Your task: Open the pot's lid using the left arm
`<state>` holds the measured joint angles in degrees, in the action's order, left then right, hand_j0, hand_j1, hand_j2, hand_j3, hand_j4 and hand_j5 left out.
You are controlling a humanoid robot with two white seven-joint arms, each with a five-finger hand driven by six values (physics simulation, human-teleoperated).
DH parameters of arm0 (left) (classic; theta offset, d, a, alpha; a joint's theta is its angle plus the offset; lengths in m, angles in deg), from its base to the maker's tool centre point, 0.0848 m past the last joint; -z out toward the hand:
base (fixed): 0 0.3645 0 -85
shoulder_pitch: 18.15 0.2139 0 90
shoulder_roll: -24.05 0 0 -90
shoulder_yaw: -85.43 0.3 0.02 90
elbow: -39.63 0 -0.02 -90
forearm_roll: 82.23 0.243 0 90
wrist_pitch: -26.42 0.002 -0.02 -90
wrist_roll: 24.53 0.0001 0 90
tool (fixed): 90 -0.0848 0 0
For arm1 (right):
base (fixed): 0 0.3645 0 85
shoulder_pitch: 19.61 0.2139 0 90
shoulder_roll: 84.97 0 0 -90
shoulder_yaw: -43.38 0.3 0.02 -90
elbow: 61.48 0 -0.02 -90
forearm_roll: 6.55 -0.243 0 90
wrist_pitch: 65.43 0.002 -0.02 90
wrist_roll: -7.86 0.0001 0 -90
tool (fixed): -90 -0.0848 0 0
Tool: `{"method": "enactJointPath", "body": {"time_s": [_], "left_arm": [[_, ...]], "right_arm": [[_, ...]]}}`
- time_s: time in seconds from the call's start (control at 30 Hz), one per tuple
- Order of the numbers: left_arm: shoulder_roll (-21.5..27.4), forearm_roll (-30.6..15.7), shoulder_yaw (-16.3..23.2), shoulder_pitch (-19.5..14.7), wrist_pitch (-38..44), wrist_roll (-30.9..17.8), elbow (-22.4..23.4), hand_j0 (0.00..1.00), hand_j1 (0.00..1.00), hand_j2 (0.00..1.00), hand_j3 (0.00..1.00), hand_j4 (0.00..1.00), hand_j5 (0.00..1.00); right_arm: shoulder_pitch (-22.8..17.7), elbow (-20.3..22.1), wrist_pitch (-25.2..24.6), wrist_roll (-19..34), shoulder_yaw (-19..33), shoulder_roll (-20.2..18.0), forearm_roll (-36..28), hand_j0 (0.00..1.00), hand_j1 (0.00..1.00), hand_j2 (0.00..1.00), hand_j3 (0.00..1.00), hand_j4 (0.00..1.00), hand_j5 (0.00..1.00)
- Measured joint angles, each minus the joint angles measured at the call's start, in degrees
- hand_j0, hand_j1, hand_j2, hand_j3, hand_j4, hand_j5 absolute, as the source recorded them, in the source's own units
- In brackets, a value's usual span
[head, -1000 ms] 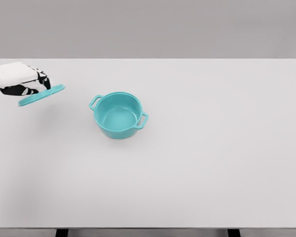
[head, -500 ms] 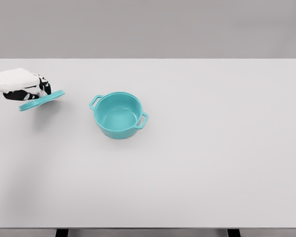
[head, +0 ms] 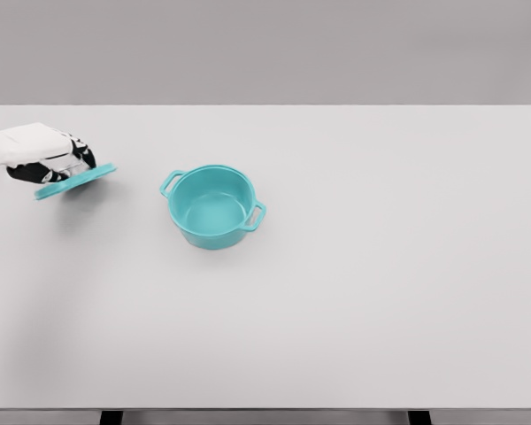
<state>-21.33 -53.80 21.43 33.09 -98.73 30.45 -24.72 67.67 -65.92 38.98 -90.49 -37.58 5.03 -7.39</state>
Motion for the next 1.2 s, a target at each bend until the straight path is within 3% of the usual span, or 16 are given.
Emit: {"method": "enactJointPath", "body": {"time_s": [0.07,0.37,0.63,0.93,1.2], "left_arm": [[-0.1,0.2,0.0,0.0,0.0,0.0,0.0,1.0,1.0,1.0,1.0,1.0,1.0],[-0.2,0.0,-0.1,0.2,0.0,0.0,-0.1,1.0,1.0,1.0,1.0,1.0,1.0],[-0.1,-4.2,-1.2,1.4,0.0,0.0,0.0,1.0,1.0,1.0,1.0,1.0,1.0],[-0.1,-4.4,-6.2,-0.7,0.0,0.0,3.3,1.0,1.0,1.0,1.0,1.0,1.0],[-0.5,-4.3,-7.1,-0.4,0.0,0.0,4.3,1.0,1.0,1.0,1.0,1.0,1.0]], "right_arm": [[0.0,0.0,0.0,0.0,0.0,0.0,0.0,1.0,1.0,1.0,1.0,1.0,1.0],[0.0,0.0,0.0,0.0,0.0,0.0,0.0,1.0,1.0,1.0,1.0,1.0,1.0],[0.0,0.0,0.0,0.0,0.0,0.0,0.0,1.0,1.0,1.0,1.0,1.0,1.0],[0.0,0.0,0.0,0.0,0.0,0.0,0.0,1.0,1.0,1.0,1.0,1.0,1.0],[0.0,0.0,0.0,0.0,0.0,0.0,0.0,1.0,1.0,1.0,1.0,1.0,1.0]]}}
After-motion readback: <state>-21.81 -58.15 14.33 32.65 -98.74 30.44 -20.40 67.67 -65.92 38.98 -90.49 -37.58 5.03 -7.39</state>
